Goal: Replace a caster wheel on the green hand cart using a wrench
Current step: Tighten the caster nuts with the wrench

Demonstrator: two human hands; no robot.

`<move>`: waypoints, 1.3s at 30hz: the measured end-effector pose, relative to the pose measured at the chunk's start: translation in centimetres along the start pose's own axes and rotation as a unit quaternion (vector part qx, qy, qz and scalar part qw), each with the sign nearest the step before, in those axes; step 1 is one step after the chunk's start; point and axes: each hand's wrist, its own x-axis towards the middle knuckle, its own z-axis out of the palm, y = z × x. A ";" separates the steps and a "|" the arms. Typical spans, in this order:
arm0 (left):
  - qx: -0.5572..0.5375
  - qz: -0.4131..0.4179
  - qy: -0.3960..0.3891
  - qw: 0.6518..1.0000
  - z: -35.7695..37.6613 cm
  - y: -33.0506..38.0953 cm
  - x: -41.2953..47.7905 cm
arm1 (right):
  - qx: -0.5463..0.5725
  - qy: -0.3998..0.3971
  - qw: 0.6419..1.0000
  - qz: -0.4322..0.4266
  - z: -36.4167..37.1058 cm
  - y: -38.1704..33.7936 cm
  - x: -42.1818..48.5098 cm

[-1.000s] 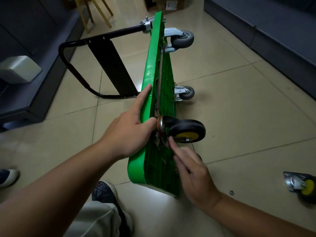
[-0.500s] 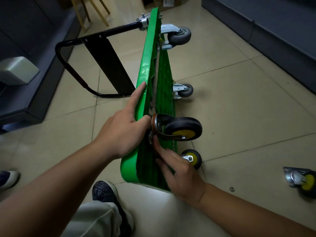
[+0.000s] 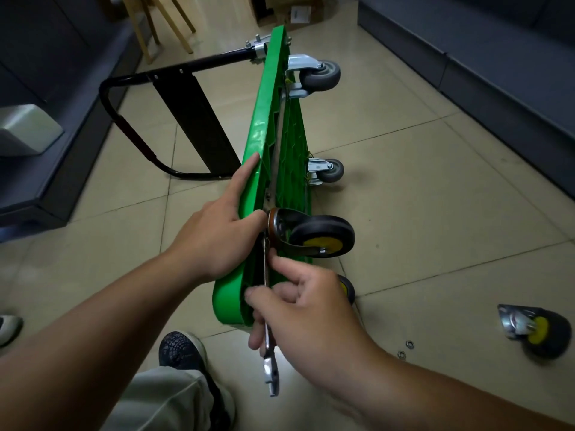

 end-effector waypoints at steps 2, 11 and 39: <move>-0.013 0.004 -0.008 1.000 0.0 -0.1 0.1 | -0.038 0.002 0.999 -0.033 0.0 1.7 -1.0; -0.029 0.006 -0.015 0.999 -0.1 -0.2 0.1 | -0.314 0.108 0.896 -0.296 -5.6 7.6 2.3; 0.009 -0.001 0.031 0.999 0.5 -0.2 0.4 | 0.039 -0.010 0.998 0.043 -1.7 0.0 1.1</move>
